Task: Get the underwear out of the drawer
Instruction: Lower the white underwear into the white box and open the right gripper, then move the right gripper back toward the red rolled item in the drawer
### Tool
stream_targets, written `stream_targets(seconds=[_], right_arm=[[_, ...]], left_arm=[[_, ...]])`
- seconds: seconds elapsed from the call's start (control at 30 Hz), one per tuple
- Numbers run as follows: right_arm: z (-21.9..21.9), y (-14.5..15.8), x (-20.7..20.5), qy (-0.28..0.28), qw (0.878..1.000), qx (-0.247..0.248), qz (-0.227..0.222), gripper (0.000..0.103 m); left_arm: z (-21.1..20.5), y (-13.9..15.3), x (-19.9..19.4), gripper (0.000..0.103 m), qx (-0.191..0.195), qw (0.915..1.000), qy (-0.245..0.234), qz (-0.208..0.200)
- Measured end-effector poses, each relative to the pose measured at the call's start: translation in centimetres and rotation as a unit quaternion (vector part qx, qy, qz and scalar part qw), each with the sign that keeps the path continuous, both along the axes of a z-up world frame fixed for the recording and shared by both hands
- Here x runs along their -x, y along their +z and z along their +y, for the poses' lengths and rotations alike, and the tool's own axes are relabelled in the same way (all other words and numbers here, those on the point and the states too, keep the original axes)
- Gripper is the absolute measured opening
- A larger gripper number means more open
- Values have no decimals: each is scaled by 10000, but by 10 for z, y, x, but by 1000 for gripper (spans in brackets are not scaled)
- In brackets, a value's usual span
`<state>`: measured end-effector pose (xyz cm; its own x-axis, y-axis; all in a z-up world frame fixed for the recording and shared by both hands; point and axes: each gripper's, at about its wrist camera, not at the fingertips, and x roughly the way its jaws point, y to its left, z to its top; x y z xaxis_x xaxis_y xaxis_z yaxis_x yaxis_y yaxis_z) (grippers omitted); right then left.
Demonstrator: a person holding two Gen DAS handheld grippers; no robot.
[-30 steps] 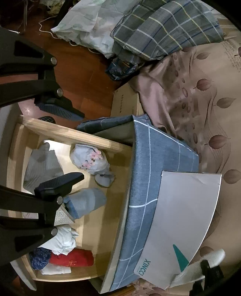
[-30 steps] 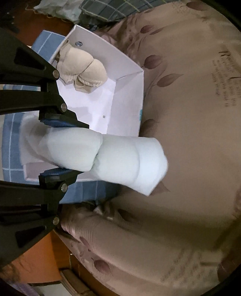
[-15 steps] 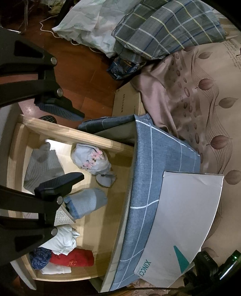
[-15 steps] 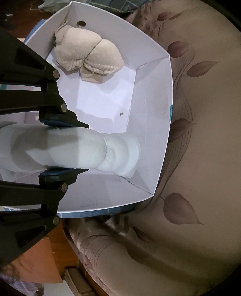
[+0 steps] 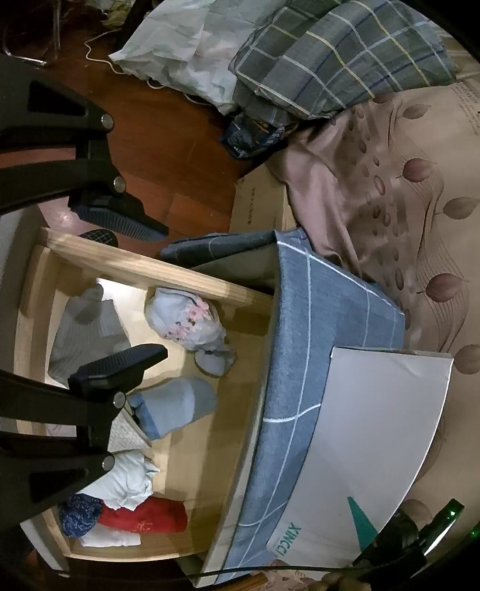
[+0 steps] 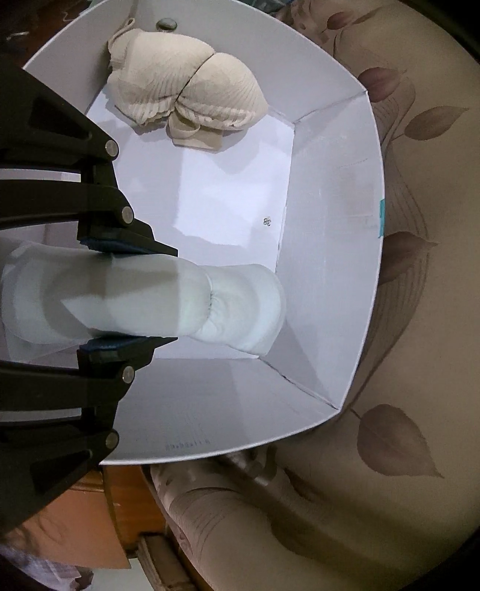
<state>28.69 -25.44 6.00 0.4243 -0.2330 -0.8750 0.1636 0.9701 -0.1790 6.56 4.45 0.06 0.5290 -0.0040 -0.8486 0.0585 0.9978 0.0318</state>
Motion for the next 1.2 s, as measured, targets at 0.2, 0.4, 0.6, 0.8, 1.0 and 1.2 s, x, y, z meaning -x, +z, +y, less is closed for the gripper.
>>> stream_targets(seconds=[0.2, 0.4, 0.6, 0.8, 1.0, 1.2], right_arm=[[-1, -8, -3, -8, 9998, -88, 185, 36], [-2, -5, -1, -54, 9999, -109, 112, 42], [-3, 3, 0, -150, 9997, -168, -79, 51], [-4, 19, 4, -139, 9994, -191, -257, 53], [-7, 43, 20, -107, 9987, -217, -449, 53], [-7, 65, 55, 47, 9988, -229, -441, 53]], left_arm=[[-2, -1, 0, 59, -33, 10000, -19, 5], [-3, -1, 1, 59, -47, 10000, -37, -3], [-3, 0, 2, 59, -71, 10000, -31, 4], [-2, 0, 1, 59, -97, 9999, -38, 17], [-4, -4, 0, 59, -88, 9999, -93, 86], [-6, -10, -1, 59, -81, 9995, -193, 250]])
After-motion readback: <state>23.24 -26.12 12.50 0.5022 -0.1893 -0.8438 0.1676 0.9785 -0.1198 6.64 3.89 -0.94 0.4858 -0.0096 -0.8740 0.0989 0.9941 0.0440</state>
